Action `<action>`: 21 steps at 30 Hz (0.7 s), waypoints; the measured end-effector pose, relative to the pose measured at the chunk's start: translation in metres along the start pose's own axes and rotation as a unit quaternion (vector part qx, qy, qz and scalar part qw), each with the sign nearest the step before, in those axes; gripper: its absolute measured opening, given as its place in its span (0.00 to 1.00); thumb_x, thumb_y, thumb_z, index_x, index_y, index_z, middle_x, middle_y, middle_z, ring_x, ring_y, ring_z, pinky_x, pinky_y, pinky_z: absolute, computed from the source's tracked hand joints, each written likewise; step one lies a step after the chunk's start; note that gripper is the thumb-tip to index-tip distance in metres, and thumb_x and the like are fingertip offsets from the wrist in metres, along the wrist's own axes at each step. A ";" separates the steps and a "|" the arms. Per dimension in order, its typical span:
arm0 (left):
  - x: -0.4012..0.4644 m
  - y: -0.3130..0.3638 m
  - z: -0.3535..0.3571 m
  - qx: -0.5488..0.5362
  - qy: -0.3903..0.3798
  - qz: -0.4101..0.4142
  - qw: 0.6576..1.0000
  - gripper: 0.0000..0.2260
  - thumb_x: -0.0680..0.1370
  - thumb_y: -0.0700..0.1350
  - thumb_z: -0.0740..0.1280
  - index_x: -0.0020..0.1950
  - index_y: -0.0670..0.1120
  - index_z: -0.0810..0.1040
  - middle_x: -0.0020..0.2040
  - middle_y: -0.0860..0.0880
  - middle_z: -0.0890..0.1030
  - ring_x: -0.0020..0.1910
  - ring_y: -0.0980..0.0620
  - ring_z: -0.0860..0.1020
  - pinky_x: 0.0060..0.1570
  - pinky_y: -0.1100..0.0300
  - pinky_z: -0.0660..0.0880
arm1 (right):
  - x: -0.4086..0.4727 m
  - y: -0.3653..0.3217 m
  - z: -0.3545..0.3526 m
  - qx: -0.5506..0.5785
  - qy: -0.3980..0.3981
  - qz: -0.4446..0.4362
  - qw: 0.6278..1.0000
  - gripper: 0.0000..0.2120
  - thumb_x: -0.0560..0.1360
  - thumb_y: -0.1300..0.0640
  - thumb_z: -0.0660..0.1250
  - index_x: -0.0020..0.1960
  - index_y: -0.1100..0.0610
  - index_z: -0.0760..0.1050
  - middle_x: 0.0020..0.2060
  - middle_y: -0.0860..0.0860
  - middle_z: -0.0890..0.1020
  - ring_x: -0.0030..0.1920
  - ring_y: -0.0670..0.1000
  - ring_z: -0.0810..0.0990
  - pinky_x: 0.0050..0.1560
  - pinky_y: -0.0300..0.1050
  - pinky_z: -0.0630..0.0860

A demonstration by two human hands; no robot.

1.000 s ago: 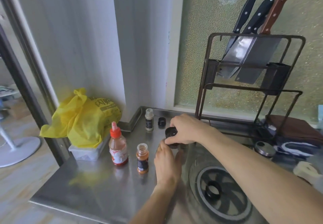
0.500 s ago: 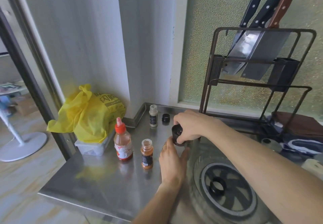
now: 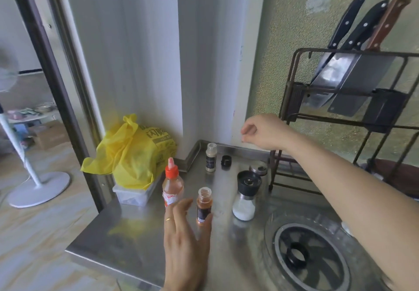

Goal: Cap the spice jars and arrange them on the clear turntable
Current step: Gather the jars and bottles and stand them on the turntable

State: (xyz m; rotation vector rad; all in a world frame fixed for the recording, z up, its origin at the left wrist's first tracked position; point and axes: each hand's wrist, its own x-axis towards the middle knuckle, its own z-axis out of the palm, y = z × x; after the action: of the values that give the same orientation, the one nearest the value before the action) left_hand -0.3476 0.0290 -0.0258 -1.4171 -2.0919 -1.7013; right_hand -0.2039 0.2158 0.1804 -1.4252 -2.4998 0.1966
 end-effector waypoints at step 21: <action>0.107 -0.001 0.125 -0.060 -0.147 -0.066 0.985 0.14 0.77 0.48 0.72 0.61 0.52 0.75 0.51 0.57 0.78 0.53 0.52 0.78 0.43 0.64 0.66 | 0.160 0.029 0.126 -0.191 -0.266 -0.026 0.944 0.33 0.76 0.51 0.74 0.76 0.59 0.66 0.71 0.58 0.75 0.67 0.61 0.76 0.65 0.51 0.75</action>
State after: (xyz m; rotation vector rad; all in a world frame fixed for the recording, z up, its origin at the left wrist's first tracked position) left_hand -0.3520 0.1925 -0.0100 -1.6924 -2.3135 -1.7899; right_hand -0.2936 0.3690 0.0777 -1.6147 -3.1524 0.0973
